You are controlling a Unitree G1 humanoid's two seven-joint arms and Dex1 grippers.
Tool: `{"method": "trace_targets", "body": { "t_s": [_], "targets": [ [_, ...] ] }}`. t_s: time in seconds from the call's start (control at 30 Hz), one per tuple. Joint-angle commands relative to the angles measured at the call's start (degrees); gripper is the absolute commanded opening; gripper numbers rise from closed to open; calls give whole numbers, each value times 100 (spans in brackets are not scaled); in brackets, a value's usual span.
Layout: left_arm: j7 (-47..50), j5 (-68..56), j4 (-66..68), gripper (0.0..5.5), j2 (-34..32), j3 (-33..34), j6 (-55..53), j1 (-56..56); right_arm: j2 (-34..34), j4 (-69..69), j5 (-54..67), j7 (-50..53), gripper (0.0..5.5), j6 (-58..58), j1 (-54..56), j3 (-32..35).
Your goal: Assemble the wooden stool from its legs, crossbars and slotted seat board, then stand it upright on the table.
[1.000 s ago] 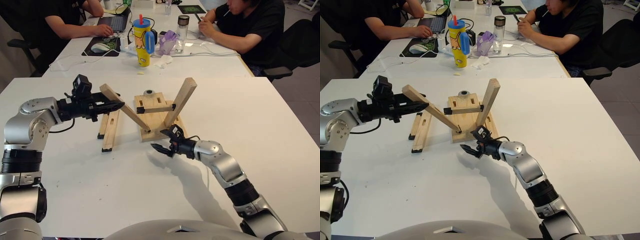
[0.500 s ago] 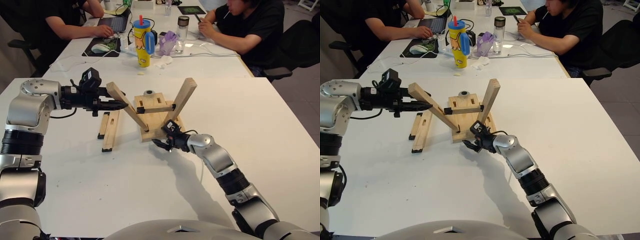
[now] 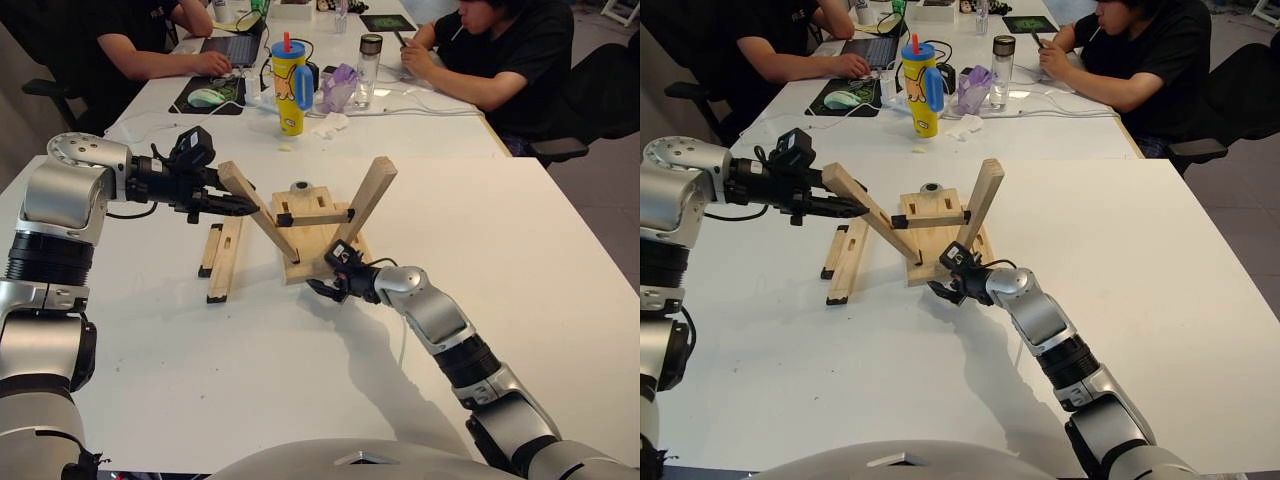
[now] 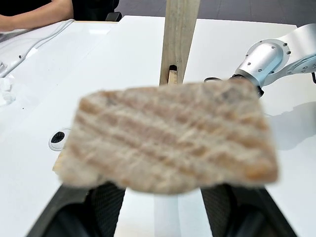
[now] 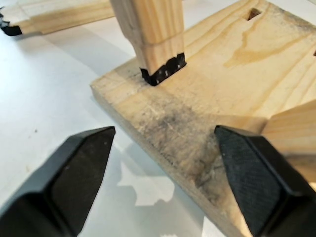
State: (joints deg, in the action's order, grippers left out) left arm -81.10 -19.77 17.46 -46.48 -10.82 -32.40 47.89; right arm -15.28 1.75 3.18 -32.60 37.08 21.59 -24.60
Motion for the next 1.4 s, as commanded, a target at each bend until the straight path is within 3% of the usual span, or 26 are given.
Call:
{"method": "trace_targets", "body": {
  "t_s": [0.03, 0.37, 0.7, 0.87, 1.03, 1.2, 1.4],
  "targets": [
    [-348, -29, -54, 201, -36, -169, -383, 5, 7, 420, -18, -154, 373, 516, -434, -294],
    [-254, 796, 329, 201, -69, -655, 288, 158, 55, 433, -32, -157, 373, 527, -459, -318],
    [-14, 593, -771, 201, 117, -743, -499, 41, 83, 423, -56, -84, 373, 698, -572, -341],
    [424, 406, -1238, 201, 379, -658, -834, -547, 167, 427, -14, -27, 373, 731, -608, -327],
    [870, 284, -1439, 201, 709, -596, -994, -944, 150, 428, -21, -23, 373, 747, -635, -376],
    [1260, 376, -810, 201, 1058, -512, -833, -933, 152, 422, -58, -68, 373, 339, -634, -373],
    [1309, 366, -788, 201, 960, -468, -788, -1130, 726, -1214, 1223, -126, 281, -956, -1017, 944]
  ]
}}
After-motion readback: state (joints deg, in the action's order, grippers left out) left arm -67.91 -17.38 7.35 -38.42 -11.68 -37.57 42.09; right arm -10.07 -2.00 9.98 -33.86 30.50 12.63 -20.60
